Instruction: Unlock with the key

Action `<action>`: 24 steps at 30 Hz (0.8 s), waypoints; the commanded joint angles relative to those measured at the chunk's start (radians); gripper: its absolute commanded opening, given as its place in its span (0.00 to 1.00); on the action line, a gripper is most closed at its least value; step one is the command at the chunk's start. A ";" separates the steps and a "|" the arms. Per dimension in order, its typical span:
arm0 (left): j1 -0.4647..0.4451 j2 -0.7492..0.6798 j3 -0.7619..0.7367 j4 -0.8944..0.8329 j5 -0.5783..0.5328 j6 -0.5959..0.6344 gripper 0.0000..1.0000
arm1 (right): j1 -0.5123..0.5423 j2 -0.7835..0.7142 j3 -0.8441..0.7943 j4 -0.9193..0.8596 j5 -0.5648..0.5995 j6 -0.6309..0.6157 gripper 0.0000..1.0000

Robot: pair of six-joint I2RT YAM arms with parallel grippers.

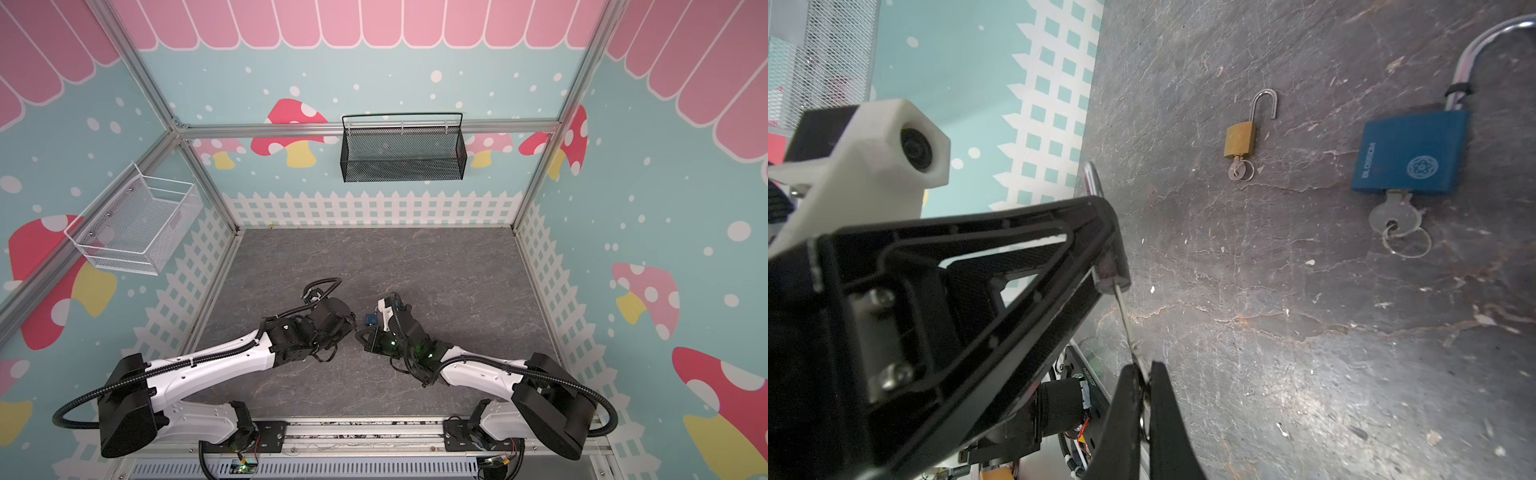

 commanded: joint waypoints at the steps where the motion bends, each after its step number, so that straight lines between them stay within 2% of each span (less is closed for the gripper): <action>1: -0.025 -0.008 0.011 -0.043 -0.033 -0.026 0.00 | -0.001 0.006 0.040 0.072 -0.003 0.064 0.00; 11: -0.028 0.008 0.015 -0.074 -0.070 -0.032 0.00 | 0.006 0.027 0.070 0.097 0.023 0.082 0.00; 24: 0.040 -0.048 0.003 -0.077 -0.029 -0.001 0.00 | 0.052 0.098 0.097 0.006 0.041 0.032 0.00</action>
